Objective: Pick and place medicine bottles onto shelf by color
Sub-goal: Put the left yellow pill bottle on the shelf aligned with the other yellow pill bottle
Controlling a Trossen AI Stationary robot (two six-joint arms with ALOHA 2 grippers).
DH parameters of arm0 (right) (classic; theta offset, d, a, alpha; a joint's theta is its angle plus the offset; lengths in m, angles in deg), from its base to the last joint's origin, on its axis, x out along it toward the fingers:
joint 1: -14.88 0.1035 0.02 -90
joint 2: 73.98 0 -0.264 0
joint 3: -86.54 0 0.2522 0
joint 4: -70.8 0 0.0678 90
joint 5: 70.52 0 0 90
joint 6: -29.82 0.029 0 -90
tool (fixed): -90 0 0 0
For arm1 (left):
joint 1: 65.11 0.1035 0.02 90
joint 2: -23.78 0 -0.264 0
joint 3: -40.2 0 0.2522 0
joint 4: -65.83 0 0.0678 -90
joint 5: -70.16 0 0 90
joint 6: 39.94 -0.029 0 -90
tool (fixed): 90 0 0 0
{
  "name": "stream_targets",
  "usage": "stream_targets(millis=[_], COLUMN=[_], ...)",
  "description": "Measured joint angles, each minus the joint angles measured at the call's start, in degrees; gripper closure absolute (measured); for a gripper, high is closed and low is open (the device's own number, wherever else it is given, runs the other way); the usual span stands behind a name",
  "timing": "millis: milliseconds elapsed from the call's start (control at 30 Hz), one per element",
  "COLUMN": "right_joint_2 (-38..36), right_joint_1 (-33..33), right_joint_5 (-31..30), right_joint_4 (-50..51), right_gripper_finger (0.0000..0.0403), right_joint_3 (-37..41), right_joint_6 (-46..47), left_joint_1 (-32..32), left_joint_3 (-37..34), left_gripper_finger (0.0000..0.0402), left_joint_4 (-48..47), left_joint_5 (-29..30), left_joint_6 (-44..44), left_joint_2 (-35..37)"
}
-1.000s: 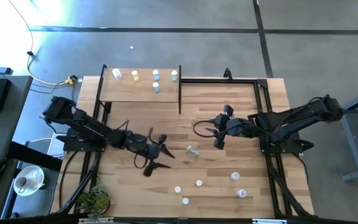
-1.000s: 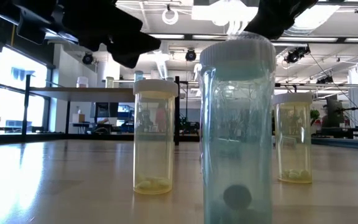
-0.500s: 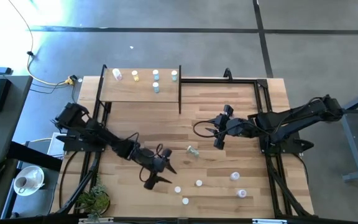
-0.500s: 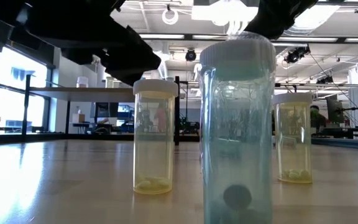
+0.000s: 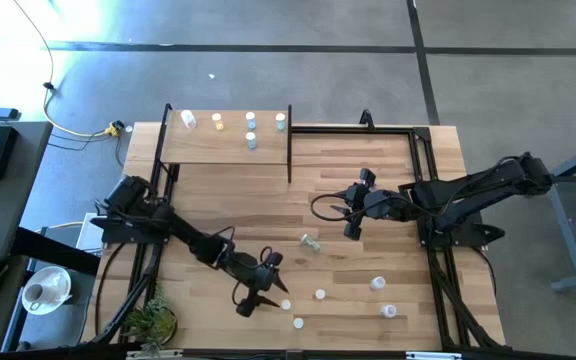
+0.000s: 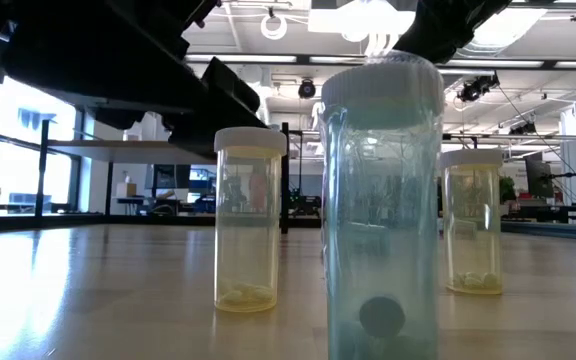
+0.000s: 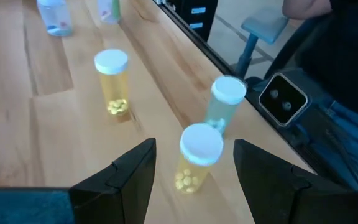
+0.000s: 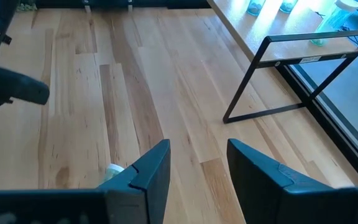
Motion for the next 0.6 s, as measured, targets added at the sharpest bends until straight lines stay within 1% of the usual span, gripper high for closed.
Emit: stream_targets(millis=[167, 600], right_joint_2=[0.01, 0.01], right_joint_1=[0.0, 0.0], right_joint_5=[0.0, 0.04], right_joint_4=[0.4, 0.66], right_gripper_finger=[0.0252, 0.0252], right_joint_3=[-0.02, -0.02], right_joint_6=[-0.12, 0.21], left_joint_1=[-0.19, -0.06], left_joint_3=[1.5, 1.33], left_gripper_finger=[0.0197, 0.0197], left_joint_4=[-0.2, -0.36], left_joint_5=[-0.17, -0.11], left_joint_6=[0.03, 0.03], left_joint_2=[-1.93, -3.14])
